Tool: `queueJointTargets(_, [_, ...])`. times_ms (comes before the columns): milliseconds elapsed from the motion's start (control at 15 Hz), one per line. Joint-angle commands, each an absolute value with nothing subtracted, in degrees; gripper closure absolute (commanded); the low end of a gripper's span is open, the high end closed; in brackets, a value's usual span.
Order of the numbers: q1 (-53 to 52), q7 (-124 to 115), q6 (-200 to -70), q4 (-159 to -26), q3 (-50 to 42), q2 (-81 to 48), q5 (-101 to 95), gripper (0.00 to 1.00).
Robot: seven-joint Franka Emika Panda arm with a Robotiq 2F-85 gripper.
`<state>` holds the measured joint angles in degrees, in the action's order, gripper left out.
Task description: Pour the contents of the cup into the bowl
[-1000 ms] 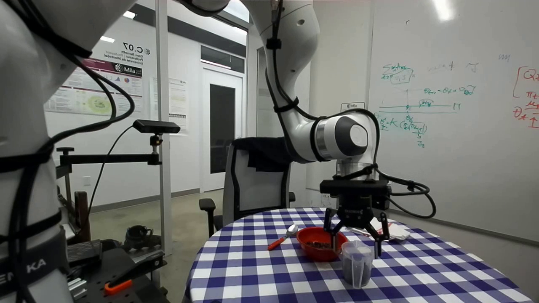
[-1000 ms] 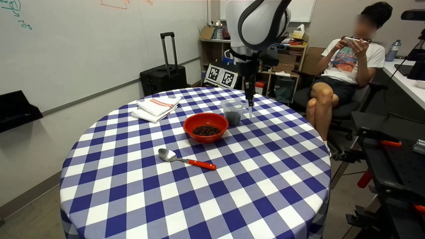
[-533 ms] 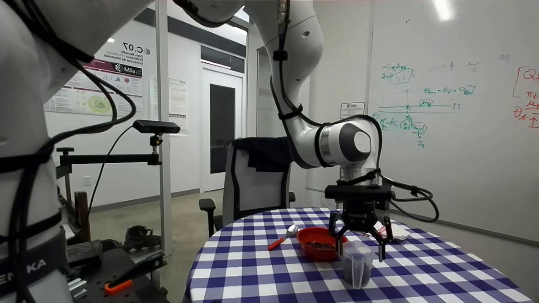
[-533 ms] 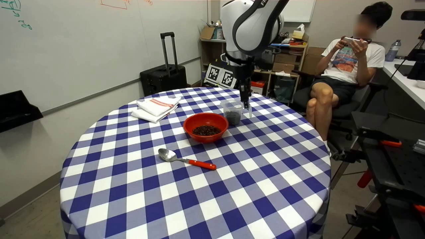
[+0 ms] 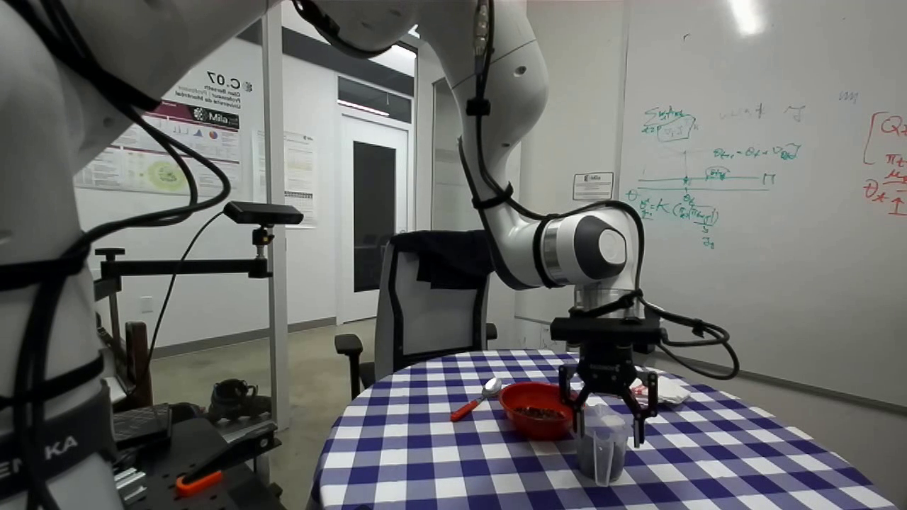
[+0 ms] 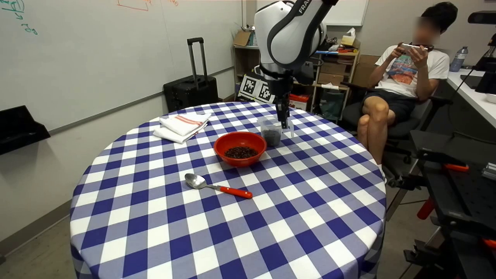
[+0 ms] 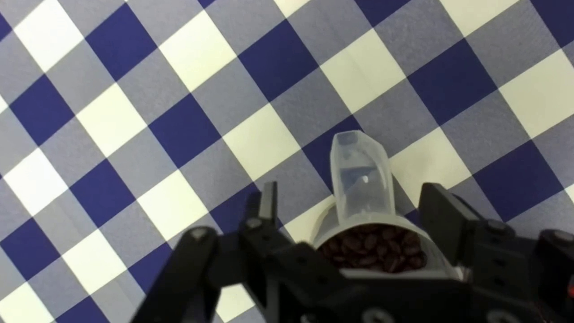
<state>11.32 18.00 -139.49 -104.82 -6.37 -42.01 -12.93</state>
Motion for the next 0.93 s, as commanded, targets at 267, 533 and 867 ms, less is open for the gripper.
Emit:
queueJointTargets(267, [11.96, 19.96, -138.75, -103.80, -6.17, -42.49, -13.53, 0.67])
queueJointTargets(533, [12.01, 20.72, -138.75, -104.22, -6.30, -42.00, -13.71, 0.74])
queueJointTargets(867, [11.07, 21.00, -137.84, -105.30, -6.73, -40.61, -14.77, 0.93])
